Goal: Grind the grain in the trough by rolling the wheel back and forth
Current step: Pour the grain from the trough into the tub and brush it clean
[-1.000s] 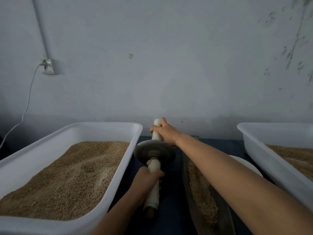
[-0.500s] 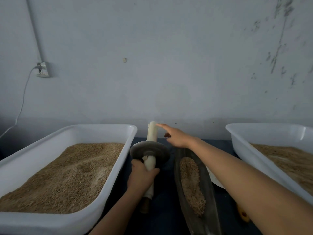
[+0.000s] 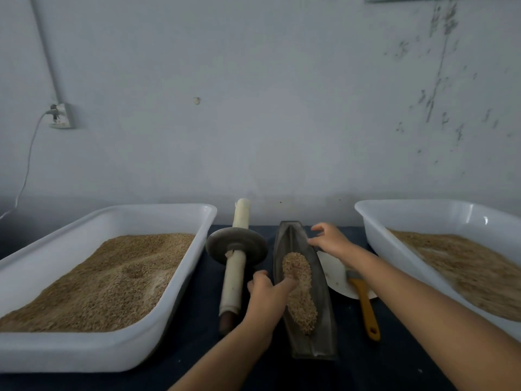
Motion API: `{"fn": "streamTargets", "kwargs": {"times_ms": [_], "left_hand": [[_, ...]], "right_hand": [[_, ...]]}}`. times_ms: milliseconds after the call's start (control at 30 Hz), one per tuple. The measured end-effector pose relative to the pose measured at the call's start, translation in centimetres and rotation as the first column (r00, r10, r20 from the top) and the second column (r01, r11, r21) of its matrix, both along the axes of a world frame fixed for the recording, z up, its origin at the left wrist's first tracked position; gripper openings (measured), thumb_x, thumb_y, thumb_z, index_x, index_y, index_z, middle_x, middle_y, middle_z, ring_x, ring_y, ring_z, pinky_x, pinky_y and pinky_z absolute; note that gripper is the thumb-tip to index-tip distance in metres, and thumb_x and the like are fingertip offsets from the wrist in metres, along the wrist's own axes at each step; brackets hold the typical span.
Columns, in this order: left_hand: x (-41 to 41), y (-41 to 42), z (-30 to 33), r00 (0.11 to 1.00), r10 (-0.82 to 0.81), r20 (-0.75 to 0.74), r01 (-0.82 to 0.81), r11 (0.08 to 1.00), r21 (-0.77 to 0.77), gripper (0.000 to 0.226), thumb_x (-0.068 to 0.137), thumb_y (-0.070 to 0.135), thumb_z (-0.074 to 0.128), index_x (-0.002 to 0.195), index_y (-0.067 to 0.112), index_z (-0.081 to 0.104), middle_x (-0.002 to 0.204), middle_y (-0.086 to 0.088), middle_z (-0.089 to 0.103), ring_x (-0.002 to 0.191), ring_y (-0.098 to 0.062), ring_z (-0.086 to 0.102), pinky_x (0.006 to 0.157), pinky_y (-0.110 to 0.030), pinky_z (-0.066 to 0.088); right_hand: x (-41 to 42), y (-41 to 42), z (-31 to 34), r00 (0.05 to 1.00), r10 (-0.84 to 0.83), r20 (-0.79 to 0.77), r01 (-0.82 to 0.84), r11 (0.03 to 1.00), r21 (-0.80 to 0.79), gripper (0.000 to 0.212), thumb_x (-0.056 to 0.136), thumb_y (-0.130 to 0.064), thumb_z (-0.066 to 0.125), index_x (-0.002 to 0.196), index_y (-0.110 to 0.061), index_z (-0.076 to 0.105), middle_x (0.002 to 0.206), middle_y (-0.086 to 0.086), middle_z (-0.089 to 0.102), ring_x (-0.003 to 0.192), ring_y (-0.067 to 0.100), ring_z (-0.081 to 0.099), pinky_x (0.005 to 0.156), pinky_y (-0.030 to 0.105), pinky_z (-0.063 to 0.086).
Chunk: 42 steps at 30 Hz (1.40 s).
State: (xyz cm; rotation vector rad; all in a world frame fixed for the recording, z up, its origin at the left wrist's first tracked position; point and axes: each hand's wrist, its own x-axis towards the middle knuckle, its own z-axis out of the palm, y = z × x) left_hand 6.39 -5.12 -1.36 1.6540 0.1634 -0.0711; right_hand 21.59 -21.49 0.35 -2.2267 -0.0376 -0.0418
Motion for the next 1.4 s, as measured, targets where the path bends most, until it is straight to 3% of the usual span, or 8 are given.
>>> {"fn": "streamTargets", "kwargs": {"times_ms": [233, 367, 533, 733, 1000, 1100, 1200, 1400], "left_hand": [[0.4, -0.7, -0.1, 0.985, -0.018, -0.170, -0.032, 0.957, -0.290, 0.035, 0.093, 0.017, 0.058, 0.126, 0.005, 0.052, 0.106, -0.013, 0.066, 0.088, -0.023, 0.066, 0.059, -0.028, 0.052], [0.7, -0.7, 0.5, 0.981, -0.033, -0.192, -0.023, 0.959, -0.283, 0.021, 0.094, 0.006, 0.050, 0.111, 0.002, 0.062, 0.092, -0.015, 0.069, 0.075, -0.025, 0.065, 0.054, -0.026, 0.051], [0.8, -0.9, 0.8, 0.978, 0.019, -0.208, -0.070, 0.968, -0.241, 0.021, 0.092, 0.000, 0.042, 0.081, 0.005, 0.059, 0.070, -0.011, 0.059, 0.061, -0.020, 0.057, 0.048, -0.023, 0.044], [0.8, -0.8, 0.9, 0.968, 0.024, -0.251, -0.112, 0.933, -0.343, 0.018, 0.091, 0.005, 0.050, 0.100, -0.002, 0.065, 0.095, -0.022, 0.068, 0.083, -0.034, 0.064, 0.069, -0.035, 0.053], [1.6, -1.3, 4.5, 0.962, -0.150, -0.229, -0.001, 0.834, -0.551, 0.034, 0.089, 0.034, 0.058, 0.106, 0.006, 0.067, 0.099, -0.018, 0.070, 0.089, -0.033, 0.065, 0.070, -0.037, 0.053], [1.9, -1.6, 6.5, 0.972, -0.169, -0.165, 0.039, 0.805, -0.593, 0.036, 0.088, 0.033, 0.060, 0.108, 0.003, 0.066, 0.107, -0.020, 0.068, 0.094, -0.034, 0.063, 0.081, -0.041, 0.052], [2.1, -1.4, 8.2, 0.993, -0.097, -0.071, 0.033, 0.789, -0.613, 0.030, 0.093, 0.027, 0.054, 0.106, 0.001, 0.063, 0.096, -0.016, 0.065, 0.082, -0.029, 0.061, 0.069, -0.035, 0.050], [2.0, 1.0, 10.0, 1.000, -0.024, 0.005, 0.023, 0.840, -0.542, 0.022, 0.095, 0.017, 0.047, 0.089, 0.001, 0.061, 0.083, -0.013, 0.060, 0.070, -0.023, 0.056, 0.059, -0.029, 0.046]], "right_hand": [[-1.7, 2.1, -1.0, 0.998, -0.051, -0.028, 0.049, 0.996, -0.079, 0.019, 0.091, -0.018, 0.058, 0.078, -0.005, 0.054, 0.075, 0.011, 0.054, 0.067, 0.020, 0.052, 0.060, 0.030, 0.038], [-2.0, 2.4, -1.5, 0.999, -0.045, -0.013, 0.042, 0.978, -0.204, 0.030, 0.098, -0.020, 0.047, 0.070, -0.013, 0.038, 0.075, 0.002, 0.042, 0.081, 0.022, 0.047, 0.064, 0.030, 0.033], [-2.1, 3.0, -1.2, 0.998, -0.058, 0.013, 0.060, 0.964, -0.260, 0.030, 0.097, -0.009, 0.043, 0.069, -0.013, 0.036, 0.082, 0.006, 0.045, 0.085, 0.024, 0.047, 0.068, 0.029, 0.035], [-2.2, 3.2, -0.3, 0.995, -0.099, -0.001, 0.096, 0.964, -0.250, 0.030, 0.095, -0.003, 0.042, 0.067, -0.013, 0.034, 0.074, 0.002, 0.039, 0.079, 0.022, 0.047, 0.063, 0.028, 0.035], [-1.3, 2.5, 4.4, 0.986, -0.154, 0.070, 0.165, 0.963, -0.211, 0.029, 0.099, -0.005, 0.037, 0.122, 0.008, 0.050, 0.127, 0.023, 0.053, 0.112, 0.036, 0.053, 0.076, 0.029, 0.037], [-1.0, 2.6, 6.5, 0.986, -0.130, 0.106, 0.150, 0.968, -0.203, 0.023, 0.097, -0.006, 0.041, 0.110, 0.009, 0.054, 0.117, 0.025, 0.056, 0.103, 0.036, 0.057, 0.069, 0.028, 0.035], [-1.1, 3.4, 8.3, 0.985, -0.121, 0.124, 0.143, 0.970, -0.194, 0.015, 0.095, -0.005, 0.043, 0.087, 0.004, 0.052, 0.104, 0.024, 0.054, 0.087, 0.032, 0.056, 0.058, 0.028, 0.034], [-1.8, 5.9, 9.8, 0.985, -0.109, 0.132, 0.127, 0.983, -0.133, 0.029, 0.095, -0.006, 0.044, 0.120, 0.007, 0.052, 0.123, 0.024, 0.056, 0.102, 0.034, 0.056, 0.071, 0.029, 0.035]]}}
